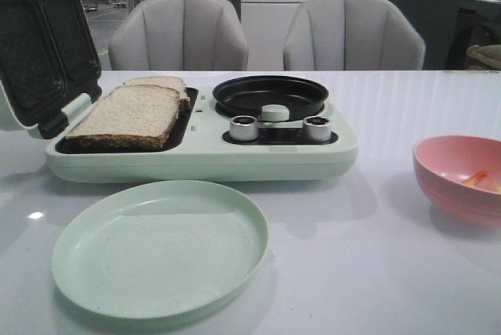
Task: Make breakfast with bread and shrimp
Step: 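Release the bread and withdraw the right gripper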
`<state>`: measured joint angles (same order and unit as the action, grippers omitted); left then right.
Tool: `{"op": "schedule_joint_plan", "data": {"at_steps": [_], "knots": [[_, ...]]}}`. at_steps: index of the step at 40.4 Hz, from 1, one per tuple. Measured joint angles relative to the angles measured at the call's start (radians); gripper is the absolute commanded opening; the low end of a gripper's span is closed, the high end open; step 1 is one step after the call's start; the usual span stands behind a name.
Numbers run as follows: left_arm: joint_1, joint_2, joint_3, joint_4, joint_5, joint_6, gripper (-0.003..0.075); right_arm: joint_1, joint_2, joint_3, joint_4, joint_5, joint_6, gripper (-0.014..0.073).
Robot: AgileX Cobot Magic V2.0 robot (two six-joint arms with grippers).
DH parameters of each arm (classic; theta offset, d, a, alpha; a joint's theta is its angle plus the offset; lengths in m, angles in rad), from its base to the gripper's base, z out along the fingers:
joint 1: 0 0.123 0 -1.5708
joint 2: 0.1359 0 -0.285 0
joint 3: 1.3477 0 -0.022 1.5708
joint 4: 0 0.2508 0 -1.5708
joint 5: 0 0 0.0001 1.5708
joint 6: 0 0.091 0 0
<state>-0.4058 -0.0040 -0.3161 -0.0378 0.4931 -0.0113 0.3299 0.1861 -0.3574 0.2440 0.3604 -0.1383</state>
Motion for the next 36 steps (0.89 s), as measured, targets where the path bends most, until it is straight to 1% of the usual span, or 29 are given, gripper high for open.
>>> {"op": "schedule_joint_plan", "data": {"at_steps": [3, 9, 13, 16, 20, 26, 29, 36], "knots": [[0.000, 0.000, 0.000, 0.000, 0.000, 0.000, 0.0636, 0.000, -0.054, 0.065, 0.000, -0.022, -0.009, 0.0482], [0.000, 0.000, 0.000, 0.019, -0.010, 0.000, 0.0636, 0.000, -0.069, 0.161, 0.000, -0.108, -0.020, 0.0482], [0.000, 0.000, -0.020, 0.038, -0.012, 0.000, 0.0636, 0.000, -0.069, 0.174, 0.000, -0.132, -0.022, 0.0482], [0.000, 0.035, -0.067, 0.047, -0.012, -0.021, 0.0636, 0.000, -0.069, 0.174, 0.000, -0.141, -0.022, 0.0482], [0.000, 0.147, -0.145, 0.076, -0.010, -0.078, 0.0636, 0.000, -0.069, 0.174, 0.000, -0.143, -0.022, 0.0482], [0.000, 0.401, -0.266, 0.132, -0.019, -0.157, 0.0636, 0.000, -0.069, 0.174, 0.000, -0.145, -0.022, 0.0482], [0.000, 0.529, -0.328, 0.142, -0.044, -0.209, 0.0636, 0.000, -0.069, 0.174, 0.002, -0.145, -0.022, 0.0482], [0.002, 0.771, -0.500, 0.145, -0.089, -0.267, 0.0636, 0.000, -0.069, 0.174, 0.002, -0.145, -0.022, 0.0482]]}}
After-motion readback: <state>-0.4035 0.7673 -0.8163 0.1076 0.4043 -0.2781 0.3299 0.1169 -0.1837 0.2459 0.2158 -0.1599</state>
